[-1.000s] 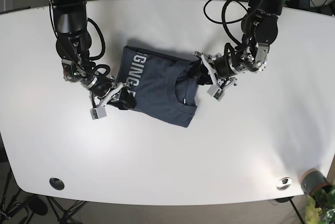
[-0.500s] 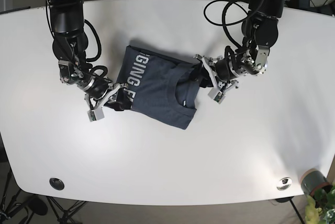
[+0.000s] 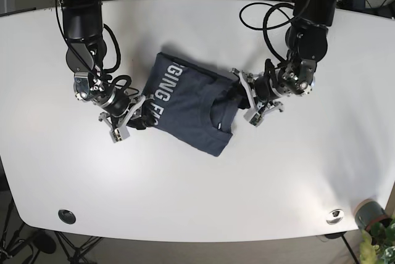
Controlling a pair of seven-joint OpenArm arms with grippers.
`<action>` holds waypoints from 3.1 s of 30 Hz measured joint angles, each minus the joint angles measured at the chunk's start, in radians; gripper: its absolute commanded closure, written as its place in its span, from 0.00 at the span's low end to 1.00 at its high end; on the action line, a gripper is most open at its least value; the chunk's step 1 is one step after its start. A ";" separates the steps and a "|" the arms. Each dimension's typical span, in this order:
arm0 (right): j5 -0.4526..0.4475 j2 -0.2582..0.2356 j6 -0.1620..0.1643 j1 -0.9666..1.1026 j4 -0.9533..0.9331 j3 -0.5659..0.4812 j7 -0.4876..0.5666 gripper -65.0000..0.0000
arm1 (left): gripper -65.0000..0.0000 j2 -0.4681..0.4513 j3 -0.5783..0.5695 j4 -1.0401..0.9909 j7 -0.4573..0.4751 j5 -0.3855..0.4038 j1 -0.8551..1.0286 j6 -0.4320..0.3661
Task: Fold the T-shirt properly
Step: 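Grasp the folded navy bundle with the left gripper at its collar, then carry the navy bundle with the left gripper to the table edge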
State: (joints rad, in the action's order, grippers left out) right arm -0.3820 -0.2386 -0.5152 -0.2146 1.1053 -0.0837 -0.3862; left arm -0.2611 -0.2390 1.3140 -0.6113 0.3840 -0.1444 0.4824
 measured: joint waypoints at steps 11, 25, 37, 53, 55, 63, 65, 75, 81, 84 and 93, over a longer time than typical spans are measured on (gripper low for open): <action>-0.013 -0.001 0.000 0.148 0.148 0.004 0.011 0.78 | 0.66 0.000 -0.069 -0.220 0.059 -0.016 -0.182 0.002; -0.006 0.071 0.014 0.351 0.336 -0.002 0.005 0.78 | 0.66 0.045 -0.148 -0.441 0.161 -0.029 -0.338 -0.005; 0.016 0.141 0.013 0.392 0.375 -0.062 -0.019 0.78 | 0.66 0.108 -0.153 -0.482 0.131 -0.062 -0.391 -0.019; 0.018 0.128 0.014 0.371 0.382 -0.060 -0.064 0.78 | 0.66 0.012 -0.146 -0.317 0.111 -0.065 -0.373 -0.019; 0.020 0.128 0.014 0.371 0.394 -0.060 -0.068 0.78 | 0.65 0.007 -0.145 -0.275 0.116 -0.065 -0.370 -0.020; 0.021 0.127 0.014 0.359 0.399 -0.060 -0.075 0.78 | 0.35 0.007 -0.147 -0.161 0.096 -0.079 -0.348 -0.116; 0.021 0.127 0.014 0.357 0.399 -0.060 -0.075 0.78 | 0.33 0.003 -0.150 -0.135 0.074 -0.118 -0.349 -0.170; 0.019 0.103 0.017 0.350 0.399 -0.058 -0.108 0.78 | 0.32 0.005 -0.103 -0.003 0.063 -0.148 -0.268 -0.185; 0.019 0.108 0.016 0.330 0.399 -0.059 -0.115 0.78 | 0.32 0.074 -0.076 0.156 0.067 -0.192 -0.150 -0.332; 0.017 0.106 0.017 0.329 0.400 -0.058 -0.113 0.78 | 0.32 0.134 -0.081 0.225 0.092 -0.271 -0.064 -0.455; 0.019 0.105 0.014 0.311 0.399 -0.041 -0.114 0.78 | 0.32 0.245 -0.076 0.225 0.201 -0.429 0.087 -0.509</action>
State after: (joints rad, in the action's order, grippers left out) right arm -0.3634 -0.1333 -0.5011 0.0959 1.5043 -0.1246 -0.5003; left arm -0.0166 -0.3145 1.5387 -0.4107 -0.0448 -0.0574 -0.0261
